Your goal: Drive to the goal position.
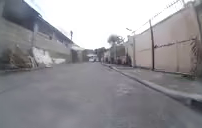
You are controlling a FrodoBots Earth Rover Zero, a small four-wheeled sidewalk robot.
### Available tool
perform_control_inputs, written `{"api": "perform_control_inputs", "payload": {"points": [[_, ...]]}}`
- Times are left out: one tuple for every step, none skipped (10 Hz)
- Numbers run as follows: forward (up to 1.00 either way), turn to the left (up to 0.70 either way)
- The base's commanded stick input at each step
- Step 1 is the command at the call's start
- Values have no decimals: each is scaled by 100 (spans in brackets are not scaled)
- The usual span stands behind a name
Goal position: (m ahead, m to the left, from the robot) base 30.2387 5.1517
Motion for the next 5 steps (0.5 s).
{"api": "perform_control_inputs", "payload": {"points": [[100, 0], [100, 0], [100, 0], [100, 0], [100, 0]]}}
